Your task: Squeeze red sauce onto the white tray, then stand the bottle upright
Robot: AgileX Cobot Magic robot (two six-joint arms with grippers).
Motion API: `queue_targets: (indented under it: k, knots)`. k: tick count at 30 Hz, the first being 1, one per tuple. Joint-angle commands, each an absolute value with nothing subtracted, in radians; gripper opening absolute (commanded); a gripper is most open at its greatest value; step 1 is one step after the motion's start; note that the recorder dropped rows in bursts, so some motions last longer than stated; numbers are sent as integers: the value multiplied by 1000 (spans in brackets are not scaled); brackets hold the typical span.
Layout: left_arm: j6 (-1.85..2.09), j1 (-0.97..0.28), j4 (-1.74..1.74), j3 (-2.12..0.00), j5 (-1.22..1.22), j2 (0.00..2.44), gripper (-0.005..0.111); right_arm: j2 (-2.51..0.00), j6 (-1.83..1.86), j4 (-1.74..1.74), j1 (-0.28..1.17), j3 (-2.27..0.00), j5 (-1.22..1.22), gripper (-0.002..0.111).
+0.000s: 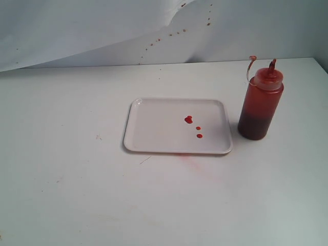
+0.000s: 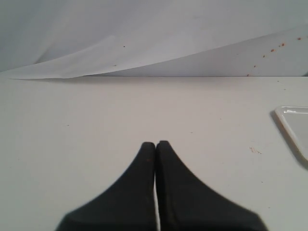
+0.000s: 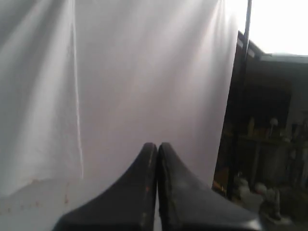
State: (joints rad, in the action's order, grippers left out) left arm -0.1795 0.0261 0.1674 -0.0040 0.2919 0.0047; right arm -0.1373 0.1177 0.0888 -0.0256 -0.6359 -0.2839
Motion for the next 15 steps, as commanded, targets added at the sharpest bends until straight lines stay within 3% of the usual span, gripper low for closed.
queue_targets:
  k: [1, 15]
  knots:
    - [-181, 22, 168, 0, 288, 0, 0, -128, 126, 131, -32, -527, -394, 0]
    - [-181, 22, 168, 0, 288, 0, 0, 0, 124, 150, -32, -55, -236, 0]
